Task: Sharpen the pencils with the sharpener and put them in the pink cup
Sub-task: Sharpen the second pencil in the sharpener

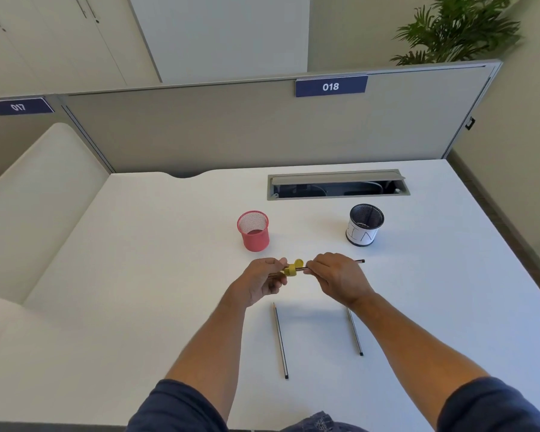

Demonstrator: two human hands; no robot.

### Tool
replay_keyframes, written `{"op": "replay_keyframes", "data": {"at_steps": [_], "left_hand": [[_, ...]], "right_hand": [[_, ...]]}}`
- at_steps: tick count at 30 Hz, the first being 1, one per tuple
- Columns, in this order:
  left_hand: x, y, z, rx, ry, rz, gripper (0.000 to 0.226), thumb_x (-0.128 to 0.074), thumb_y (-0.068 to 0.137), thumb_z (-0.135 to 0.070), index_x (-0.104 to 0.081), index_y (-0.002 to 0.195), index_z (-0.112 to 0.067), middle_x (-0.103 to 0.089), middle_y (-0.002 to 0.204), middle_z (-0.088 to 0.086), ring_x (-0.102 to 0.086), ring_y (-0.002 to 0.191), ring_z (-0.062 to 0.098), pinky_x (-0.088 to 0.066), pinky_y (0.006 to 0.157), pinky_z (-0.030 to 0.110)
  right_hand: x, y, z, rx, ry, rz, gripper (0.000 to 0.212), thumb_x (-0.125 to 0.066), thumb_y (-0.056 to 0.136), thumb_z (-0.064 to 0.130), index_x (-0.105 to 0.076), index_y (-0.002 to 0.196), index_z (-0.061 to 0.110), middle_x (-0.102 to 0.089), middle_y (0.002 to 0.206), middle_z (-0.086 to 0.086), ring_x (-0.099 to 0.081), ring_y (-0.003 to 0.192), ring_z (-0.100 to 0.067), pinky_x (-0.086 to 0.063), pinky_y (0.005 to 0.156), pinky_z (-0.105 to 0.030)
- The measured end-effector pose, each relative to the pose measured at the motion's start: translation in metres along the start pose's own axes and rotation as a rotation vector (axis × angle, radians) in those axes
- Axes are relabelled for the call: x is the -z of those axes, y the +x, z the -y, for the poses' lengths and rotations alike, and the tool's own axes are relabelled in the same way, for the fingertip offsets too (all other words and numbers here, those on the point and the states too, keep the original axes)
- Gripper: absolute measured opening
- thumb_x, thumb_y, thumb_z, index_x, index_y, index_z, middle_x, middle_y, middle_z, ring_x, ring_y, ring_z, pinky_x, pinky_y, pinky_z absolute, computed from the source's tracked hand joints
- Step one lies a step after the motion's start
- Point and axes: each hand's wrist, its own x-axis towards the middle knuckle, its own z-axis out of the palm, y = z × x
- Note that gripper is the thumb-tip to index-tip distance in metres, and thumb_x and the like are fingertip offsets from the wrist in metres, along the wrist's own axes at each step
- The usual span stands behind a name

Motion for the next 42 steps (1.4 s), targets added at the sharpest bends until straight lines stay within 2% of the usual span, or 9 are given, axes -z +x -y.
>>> {"op": "replay_keyframes", "data": {"at_steps": [3,7,13,20,24,28,31,35,42], "left_hand": [[0.004,0.0,0.002,-0.035,0.109,0.025,0.018,-0.067,0.097,-0.018,-0.068,0.097,-0.001,-0.067,0.077,0.02,-0.052,0.056,0.018,-0.039,0.055,0.025],[0.008,0.0,0.005,-0.067,0.196,0.018,0.014,-0.074,0.092,-0.015,-0.073,0.098,-0.002,-0.074,0.086,0.018,-0.062,0.07,0.022,-0.039,0.061,0.027],[0.008,0.002,0.008,-0.075,0.343,-0.015,0.023,-0.09,0.068,-0.016,-0.08,0.088,-0.019,-0.077,0.082,0.002,-0.064,0.073,0.011,-0.041,0.069,0.027],[0.004,0.003,0.008,-0.105,0.356,0.0,0.024,-0.091,0.067,-0.01,-0.079,0.086,-0.019,-0.077,0.08,-0.005,-0.064,0.068,0.004,-0.043,0.07,0.026],[0.002,0.001,0.004,-0.091,0.325,-0.019,0.024,-0.088,0.07,-0.02,-0.078,0.092,-0.018,-0.078,0.085,0.003,-0.068,0.075,0.011,-0.044,0.074,0.031],[0.002,0.0,0.0,-0.073,0.28,-0.052,0.031,-0.078,0.078,-0.038,-0.074,0.095,-0.013,-0.079,0.089,0.009,-0.069,0.072,0.016,-0.044,0.074,0.033],[0.002,0.002,0.0,-0.043,0.213,-0.08,0.024,-0.074,0.089,-0.035,-0.072,0.087,-0.011,-0.075,0.078,0.013,-0.06,0.059,0.018,-0.043,0.064,0.029],[-0.001,0.005,0.001,-0.006,0.078,-0.121,0.026,-0.07,0.095,-0.034,-0.069,0.085,-0.01,-0.066,0.067,0.014,-0.047,0.055,0.021,-0.04,0.059,0.027],[-0.007,0.006,-0.005,0.037,0.041,-0.08,0.026,-0.066,0.097,-0.033,-0.067,0.092,-0.008,-0.062,0.063,0.01,-0.044,0.047,0.016,-0.04,0.058,0.027]], "right_hand": [[0.001,-0.002,0.001,-0.084,0.039,0.116,0.015,-0.072,0.092,0.024,-0.074,0.085,0.011,-0.063,0.07,-0.003,-0.06,0.058,-0.029,-0.047,0.045,-0.034],[0.001,0.003,0.003,-0.273,0.104,0.396,0.03,-0.055,0.101,0.039,-0.077,0.097,0.018,-0.071,0.086,0.002,-0.064,0.078,-0.024,-0.048,0.062,-0.032],[0.005,0.008,-0.003,-0.621,0.441,0.612,0.032,-0.062,0.096,0.043,-0.077,0.075,0.024,-0.061,0.059,0.007,-0.049,0.054,-0.007,-0.038,0.055,-0.027],[0.013,0.015,-0.009,-0.655,0.592,0.75,0.033,-0.058,0.098,0.043,-0.078,0.079,0.025,-0.057,0.063,0.007,-0.048,0.058,-0.005,-0.038,0.058,-0.023],[0.015,0.015,-0.011,-0.587,0.605,0.685,0.017,-0.072,0.089,0.04,-0.069,0.095,0.024,-0.062,0.067,0.01,-0.055,0.06,-0.007,-0.044,0.061,-0.025],[0.01,0.013,-0.012,-0.495,0.472,0.561,0.009,-0.072,0.089,0.032,-0.066,0.091,0.025,-0.068,0.077,0.009,-0.063,0.071,-0.012,-0.05,0.066,-0.03],[0.006,0.009,-0.009,-0.301,0.198,0.355,0.01,-0.069,0.091,0.036,-0.073,0.094,0.028,-0.066,0.087,0.012,-0.061,0.075,-0.013,-0.045,0.06,-0.029],[0.002,0.002,-0.008,-0.077,0.06,0.074,0.009,-0.078,0.088,0.024,-0.077,0.095,0.019,-0.064,0.082,0.002,-0.058,0.06,-0.023,-0.044,0.044,-0.03],[0.0,0.001,-0.004,-0.012,0.03,-0.015,0.01,-0.073,0.092,0.02,-0.072,0.089,0.01,-0.061,0.072,-0.005,-0.054,0.058,-0.028,-0.044,0.048,-0.036]]}}
